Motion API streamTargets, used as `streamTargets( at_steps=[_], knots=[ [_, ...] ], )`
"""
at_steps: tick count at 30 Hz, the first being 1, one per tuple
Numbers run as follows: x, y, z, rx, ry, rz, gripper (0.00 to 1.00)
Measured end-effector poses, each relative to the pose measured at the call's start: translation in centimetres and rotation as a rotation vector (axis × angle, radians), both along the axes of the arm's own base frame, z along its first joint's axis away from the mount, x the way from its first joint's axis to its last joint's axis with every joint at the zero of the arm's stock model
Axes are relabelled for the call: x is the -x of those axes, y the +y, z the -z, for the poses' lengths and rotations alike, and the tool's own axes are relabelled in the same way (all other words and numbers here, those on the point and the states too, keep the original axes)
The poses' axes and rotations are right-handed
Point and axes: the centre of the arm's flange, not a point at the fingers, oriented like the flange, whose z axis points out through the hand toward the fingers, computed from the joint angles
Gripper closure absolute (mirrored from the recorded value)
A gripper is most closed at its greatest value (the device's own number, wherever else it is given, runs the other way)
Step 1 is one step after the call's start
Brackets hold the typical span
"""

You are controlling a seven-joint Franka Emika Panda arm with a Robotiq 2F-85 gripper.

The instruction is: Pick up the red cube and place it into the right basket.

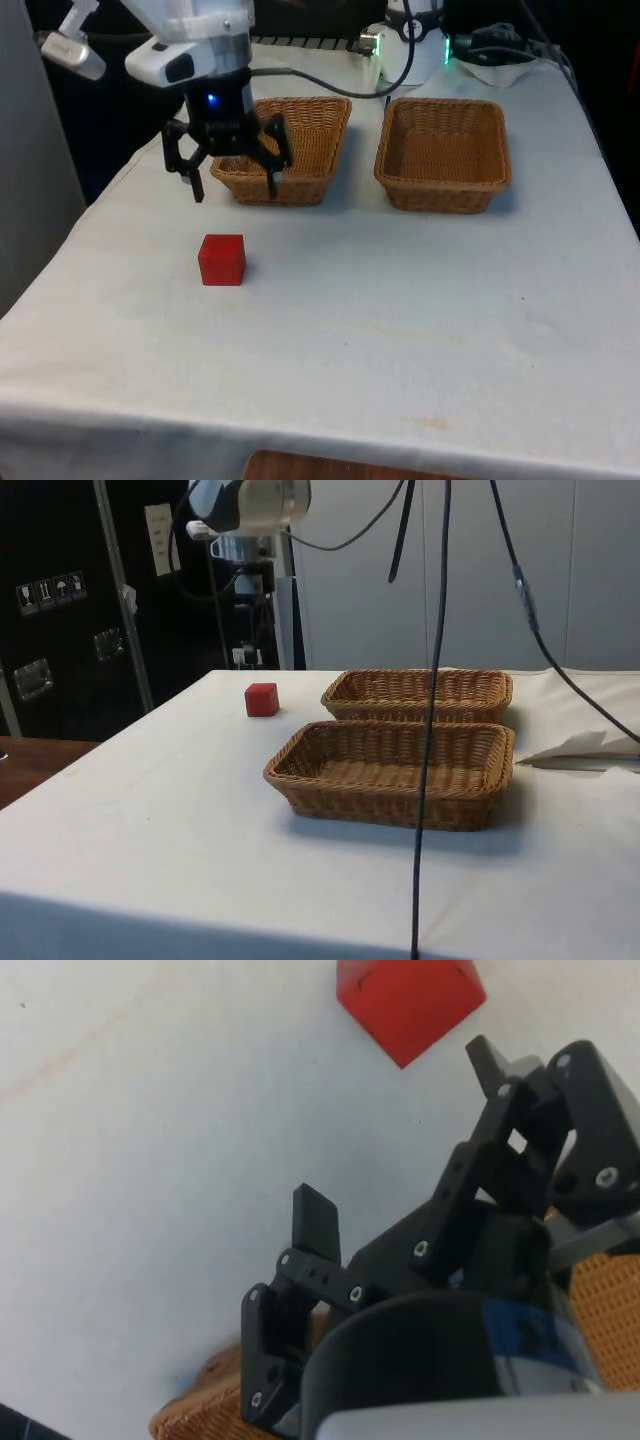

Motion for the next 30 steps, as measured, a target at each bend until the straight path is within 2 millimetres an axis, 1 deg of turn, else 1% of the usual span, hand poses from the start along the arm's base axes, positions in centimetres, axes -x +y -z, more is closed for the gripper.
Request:
streamTargets(
  at_steps=[12, 16, 17, 21, 25, 30],
  knots=[
    [-1.7, 0.1, 2.3, 0.021, 0.0, 0.038, 0.0],
    [-2.2, -0.2, 3.1, 0.029, -0.002, 0.047, 0.0],
    [-2.2, -0.2, 3.1, 0.029, -0.002, 0.047, 0.0],
    [-2.5, -1.1, 4.1, 0.035, -0.004, 0.062, 0.0],
    [-2.5, -1.4, 5.0, 0.034, -0.002, 0.069, 0.0],
    [-2.4, -1.8, 5.6, 0.021, -0.004, 0.071, 0.0]
  ],
)
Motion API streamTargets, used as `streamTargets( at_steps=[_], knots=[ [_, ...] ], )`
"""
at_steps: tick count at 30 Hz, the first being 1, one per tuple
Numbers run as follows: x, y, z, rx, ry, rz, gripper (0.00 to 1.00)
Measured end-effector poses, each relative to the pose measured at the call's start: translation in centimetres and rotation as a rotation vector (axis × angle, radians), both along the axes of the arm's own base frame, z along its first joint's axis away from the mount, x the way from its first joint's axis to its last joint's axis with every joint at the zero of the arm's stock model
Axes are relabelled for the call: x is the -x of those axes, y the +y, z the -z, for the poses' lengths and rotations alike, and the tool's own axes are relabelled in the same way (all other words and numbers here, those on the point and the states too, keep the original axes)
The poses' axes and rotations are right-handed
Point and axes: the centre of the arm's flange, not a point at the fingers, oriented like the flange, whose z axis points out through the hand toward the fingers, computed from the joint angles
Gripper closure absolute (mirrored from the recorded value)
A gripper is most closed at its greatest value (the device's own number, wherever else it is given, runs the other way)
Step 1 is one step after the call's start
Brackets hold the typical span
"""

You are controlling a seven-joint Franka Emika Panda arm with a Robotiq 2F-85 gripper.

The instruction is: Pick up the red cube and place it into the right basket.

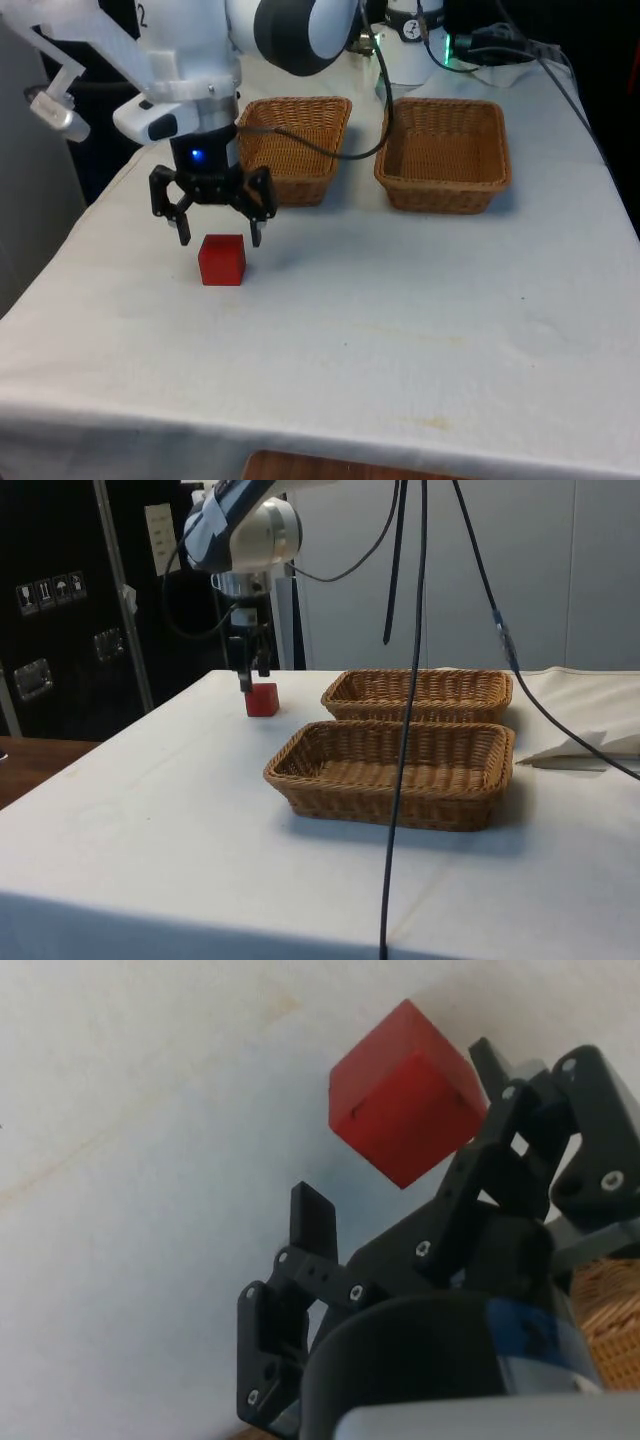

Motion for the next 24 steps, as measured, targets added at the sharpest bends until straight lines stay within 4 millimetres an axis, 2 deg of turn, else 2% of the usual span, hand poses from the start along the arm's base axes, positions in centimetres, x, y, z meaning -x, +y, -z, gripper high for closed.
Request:
streamTargets(
  at_steps=[24],
  knots=[
    [0.0, 0.3, 3.1, -0.032, 0.006, -0.012, 0.0]
  ],
)
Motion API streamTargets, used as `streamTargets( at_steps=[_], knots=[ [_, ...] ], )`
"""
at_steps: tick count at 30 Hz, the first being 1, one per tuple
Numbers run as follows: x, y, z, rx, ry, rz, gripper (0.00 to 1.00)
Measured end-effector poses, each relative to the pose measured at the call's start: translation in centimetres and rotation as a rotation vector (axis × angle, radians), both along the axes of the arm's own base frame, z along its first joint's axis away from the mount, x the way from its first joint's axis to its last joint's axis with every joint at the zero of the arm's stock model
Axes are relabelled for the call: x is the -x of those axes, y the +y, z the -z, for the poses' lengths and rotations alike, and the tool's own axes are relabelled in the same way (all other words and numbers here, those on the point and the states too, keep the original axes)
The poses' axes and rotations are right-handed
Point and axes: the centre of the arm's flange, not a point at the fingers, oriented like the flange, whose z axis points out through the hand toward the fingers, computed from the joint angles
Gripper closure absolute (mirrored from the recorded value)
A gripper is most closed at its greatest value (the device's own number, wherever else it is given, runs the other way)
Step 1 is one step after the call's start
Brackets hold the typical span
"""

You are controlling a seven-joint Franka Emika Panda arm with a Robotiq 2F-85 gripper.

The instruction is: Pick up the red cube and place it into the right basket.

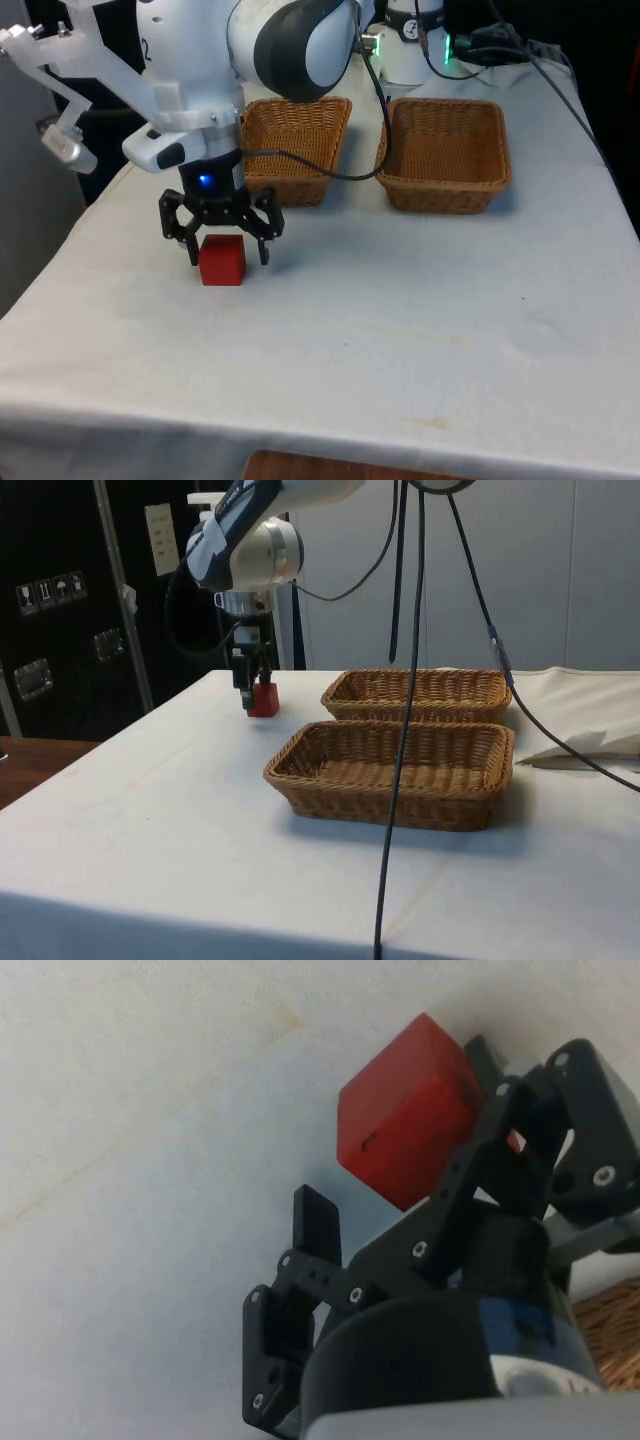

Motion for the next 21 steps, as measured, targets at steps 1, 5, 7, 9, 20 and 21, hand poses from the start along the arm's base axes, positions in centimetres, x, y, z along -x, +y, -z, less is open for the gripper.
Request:
streamTargets(
  at_steps=[1, 5, 7, 9, 20, 21],
  knots=[
    [0.03, -0.01, 0.04, -0.001, 0.0, 0.0, 0.0],
    [0.04, -0.01, 0.04, -0.001, 0.001, 0.0, 0.3],
    [0.04, -0.01, 0.04, -0.001, 0.001, 0.0, 0.54],
    [0.07, -0.02, 0.08, -0.002, 0.002, 0.001, 0.75],
    [0.08, -0.07, 0.05, -0.001, 0.002, 0.001, 0.97],
    [0.08, -0.07, 0.05, -0.001, 0.002, 0.001, 0.97]
  ],
)
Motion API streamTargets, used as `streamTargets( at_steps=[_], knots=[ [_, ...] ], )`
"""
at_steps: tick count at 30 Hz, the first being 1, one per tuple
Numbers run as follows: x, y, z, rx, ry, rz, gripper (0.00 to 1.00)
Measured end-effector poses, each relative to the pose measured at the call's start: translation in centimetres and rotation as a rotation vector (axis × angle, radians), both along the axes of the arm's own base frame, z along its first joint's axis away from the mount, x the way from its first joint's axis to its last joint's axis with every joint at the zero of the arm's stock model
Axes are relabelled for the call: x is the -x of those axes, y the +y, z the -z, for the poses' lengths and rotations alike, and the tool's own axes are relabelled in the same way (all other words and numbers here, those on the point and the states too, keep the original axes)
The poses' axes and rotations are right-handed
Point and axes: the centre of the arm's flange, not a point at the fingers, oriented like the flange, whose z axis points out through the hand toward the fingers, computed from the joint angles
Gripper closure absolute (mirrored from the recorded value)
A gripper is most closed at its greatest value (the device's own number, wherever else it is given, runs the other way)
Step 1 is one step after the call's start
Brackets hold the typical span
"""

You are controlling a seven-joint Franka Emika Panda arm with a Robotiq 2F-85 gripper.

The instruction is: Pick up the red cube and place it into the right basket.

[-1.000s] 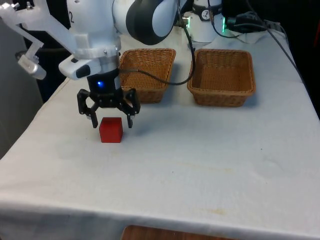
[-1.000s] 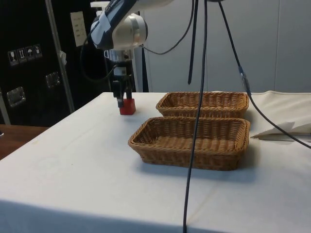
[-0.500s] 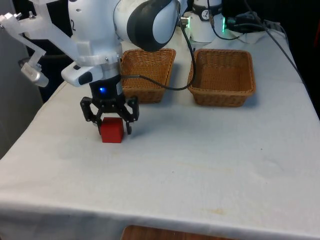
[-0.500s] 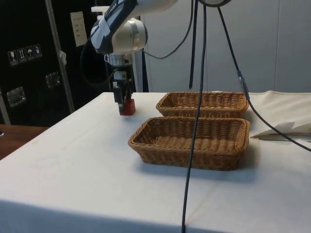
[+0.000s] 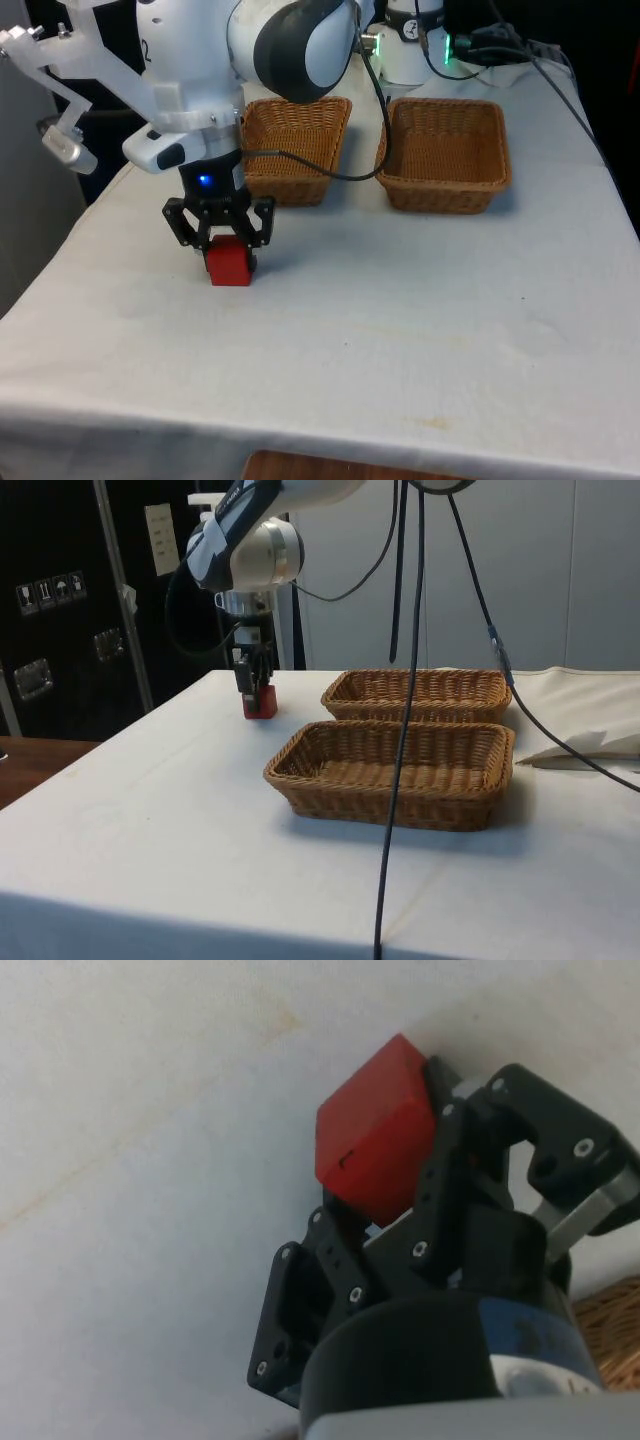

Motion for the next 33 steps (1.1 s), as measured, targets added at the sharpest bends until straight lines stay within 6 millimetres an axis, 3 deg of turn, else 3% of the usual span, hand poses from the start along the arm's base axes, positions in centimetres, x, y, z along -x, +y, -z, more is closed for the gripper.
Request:
streamTargets(
  at_steps=[7, 13, 33],
  knots=[
    [0.2, -0.4, -2.0, -0.006, 0.001, 0.007, 0.97],
    [1.6, -0.6, -4.7, -0.021, 0.0, 0.012, 0.97],
    [5.1, -1.2, -10.8, -0.041, -0.018, 0.023, 0.97]
  ],
)
